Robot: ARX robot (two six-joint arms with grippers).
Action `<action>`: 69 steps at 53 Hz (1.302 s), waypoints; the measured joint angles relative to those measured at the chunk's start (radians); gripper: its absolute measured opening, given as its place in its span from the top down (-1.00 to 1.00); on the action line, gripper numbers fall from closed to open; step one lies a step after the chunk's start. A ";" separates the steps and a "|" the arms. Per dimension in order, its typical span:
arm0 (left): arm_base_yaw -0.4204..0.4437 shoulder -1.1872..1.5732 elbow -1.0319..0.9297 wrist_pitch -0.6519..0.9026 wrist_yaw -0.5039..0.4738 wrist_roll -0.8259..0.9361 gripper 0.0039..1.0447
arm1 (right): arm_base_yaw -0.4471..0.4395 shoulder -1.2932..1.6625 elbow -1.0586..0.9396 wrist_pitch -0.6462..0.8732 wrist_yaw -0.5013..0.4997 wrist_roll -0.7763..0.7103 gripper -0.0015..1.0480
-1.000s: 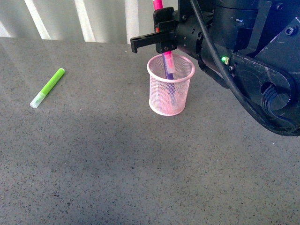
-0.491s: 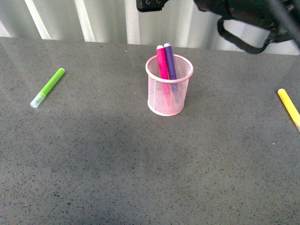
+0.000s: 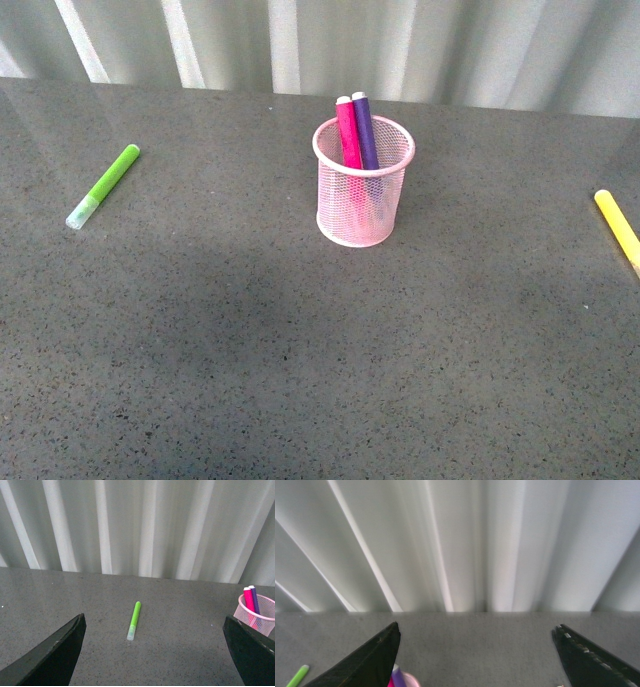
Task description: Insert purple and pink pens into pink cup
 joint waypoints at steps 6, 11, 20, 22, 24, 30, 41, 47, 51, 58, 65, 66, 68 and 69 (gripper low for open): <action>0.000 0.000 0.000 0.000 0.000 0.000 -0.87 | -0.050 -0.085 -0.133 0.072 -0.043 -0.037 -0.05; 0.000 0.000 0.000 0.000 0.003 0.000 -0.87 | -0.096 -0.159 -0.218 0.092 -0.069 -0.044 0.25; 0.000 0.000 0.000 0.000 0.002 0.000 -0.87 | -0.157 -0.269 -0.351 0.100 -0.134 -0.045 0.86; 0.000 0.000 0.000 0.000 0.002 0.000 -0.87 | -0.167 -0.294 -0.373 0.100 -0.147 -0.048 0.93; 0.000 0.000 0.000 0.000 0.003 0.000 -0.87 | -0.179 -0.320 -0.394 0.099 -0.156 -0.048 0.93; 0.000 0.000 0.000 0.000 0.003 0.000 -0.87 | -0.219 -0.406 -0.460 0.078 -0.183 -0.048 0.93; 0.000 0.000 0.000 0.000 0.003 0.000 -0.87 | -0.256 -0.527 -0.524 0.021 -0.225 -0.048 0.93; 0.000 0.000 0.000 0.000 0.003 0.000 -0.87 | -0.320 -0.595 -0.552 -0.021 -0.303 -0.048 0.93; 0.000 0.000 0.000 0.000 0.003 0.000 -0.87 | -0.345 -0.633 -0.562 -0.046 -0.306 -0.047 0.93; 0.000 0.000 0.000 0.000 0.003 0.000 -0.87 | -0.349 -0.704 -0.582 -0.095 -0.313 -0.045 0.93; 0.000 0.000 0.000 0.000 0.003 0.000 -0.87 | -0.350 -0.737 -0.608 -0.083 -0.313 -0.045 0.93; 0.000 0.000 0.000 0.000 0.003 0.000 -0.87 | -0.350 -0.747 -0.608 -0.094 -0.313 -0.045 0.93; 0.000 0.000 0.000 0.000 0.003 0.000 -0.87 | -0.350 -0.776 -0.609 -0.121 -0.313 -0.045 0.93; 0.000 0.000 0.000 0.000 0.003 0.000 -0.87 | -0.350 -0.793 -0.609 -0.135 -0.313 -0.045 0.93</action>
